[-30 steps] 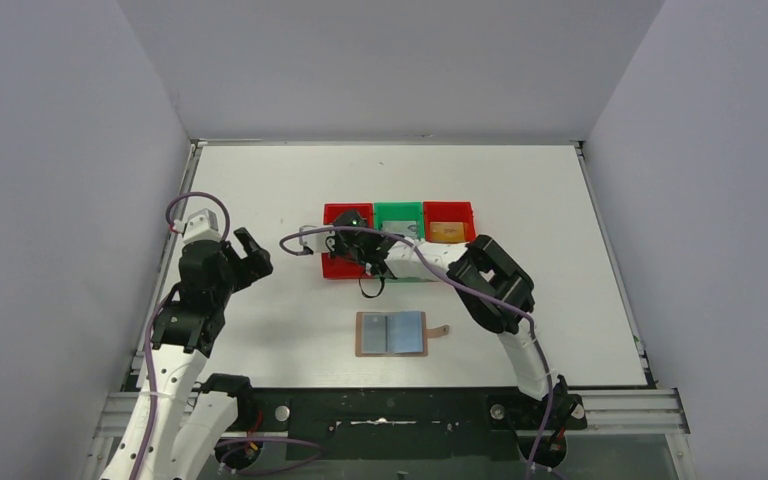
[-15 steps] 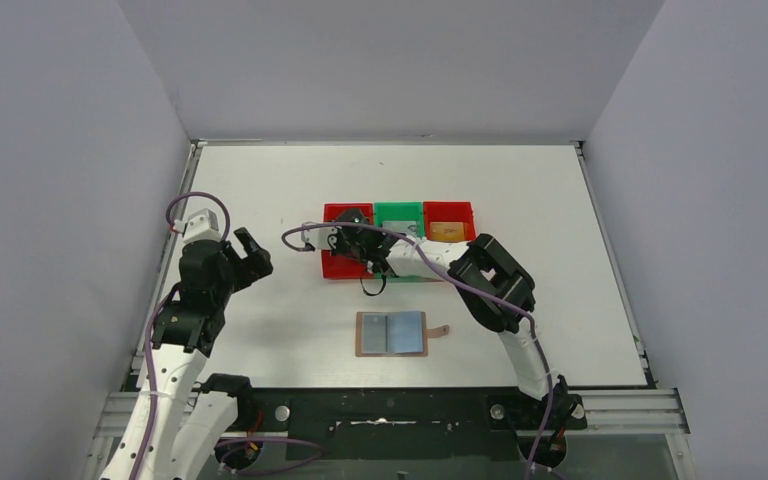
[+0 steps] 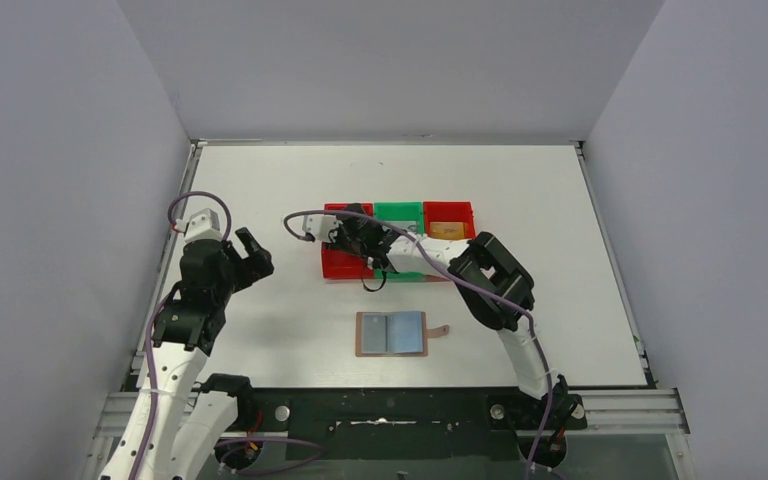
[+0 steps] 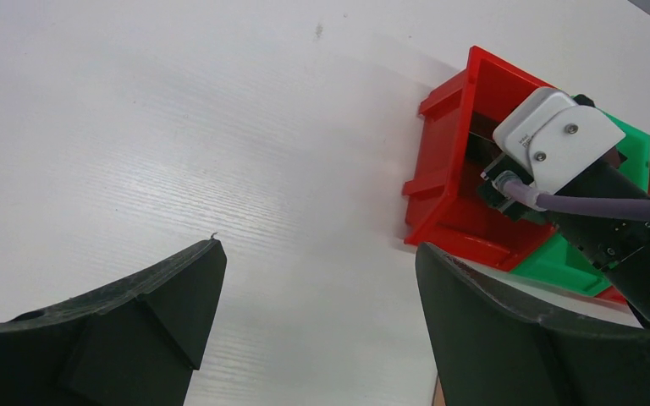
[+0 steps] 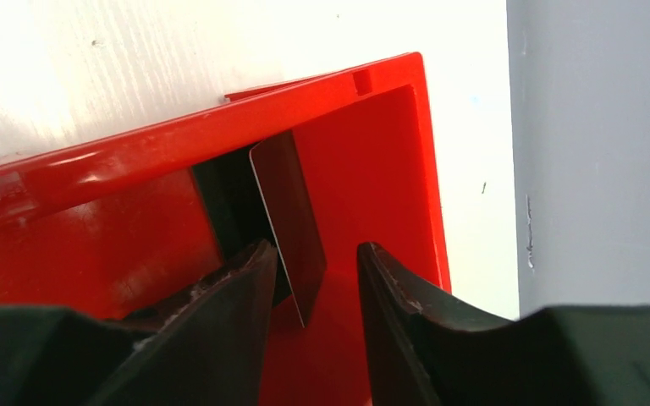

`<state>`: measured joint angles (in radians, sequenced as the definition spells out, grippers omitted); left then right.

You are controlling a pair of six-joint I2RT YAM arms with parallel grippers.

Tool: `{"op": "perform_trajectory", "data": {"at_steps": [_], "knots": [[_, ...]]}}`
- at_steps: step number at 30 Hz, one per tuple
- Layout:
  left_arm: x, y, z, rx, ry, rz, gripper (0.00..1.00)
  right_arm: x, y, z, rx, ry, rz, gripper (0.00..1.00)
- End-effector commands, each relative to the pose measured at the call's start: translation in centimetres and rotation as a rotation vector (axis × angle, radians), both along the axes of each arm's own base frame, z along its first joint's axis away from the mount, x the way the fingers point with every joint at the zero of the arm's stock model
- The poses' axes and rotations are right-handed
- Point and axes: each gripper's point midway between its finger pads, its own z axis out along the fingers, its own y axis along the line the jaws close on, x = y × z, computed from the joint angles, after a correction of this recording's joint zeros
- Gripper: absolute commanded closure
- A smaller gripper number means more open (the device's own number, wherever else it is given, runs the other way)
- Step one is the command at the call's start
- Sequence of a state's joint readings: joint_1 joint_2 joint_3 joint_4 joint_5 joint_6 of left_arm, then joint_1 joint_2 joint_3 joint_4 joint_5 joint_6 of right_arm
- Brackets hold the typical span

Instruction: Take the credit cards out of the card holder

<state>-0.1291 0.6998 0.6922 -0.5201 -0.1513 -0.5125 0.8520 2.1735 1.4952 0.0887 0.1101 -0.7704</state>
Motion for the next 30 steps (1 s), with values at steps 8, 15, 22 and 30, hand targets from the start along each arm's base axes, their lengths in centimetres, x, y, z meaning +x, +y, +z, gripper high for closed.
{"op": "perform_trajectory", "data": {"at_steps": [8,15,22,30], "knots": [[0.6,-0.3,0.8,-0.006,-0.037,-0.02,0.16,1.7,0.7,3.1,0.122,-0.017,-0.05,0.49],[0.6,-0.4,0.6,-0.007,-0.031,-0.027,0.16,1.5,0.8,3.1,0.135,0.0,-0.045,0.41],[0.7,-0.5,0.5,-0.008,-0.026,-0.032,0.16,1.6,0.7,3.1,0.148,0.014,-0.048,0.35],[0.7,-0.5,0.4,-0.009,-0.023,-0.032,0.16,1.8,1.1,6.4,0.273,-0.004,-0.086,0.3]]}}
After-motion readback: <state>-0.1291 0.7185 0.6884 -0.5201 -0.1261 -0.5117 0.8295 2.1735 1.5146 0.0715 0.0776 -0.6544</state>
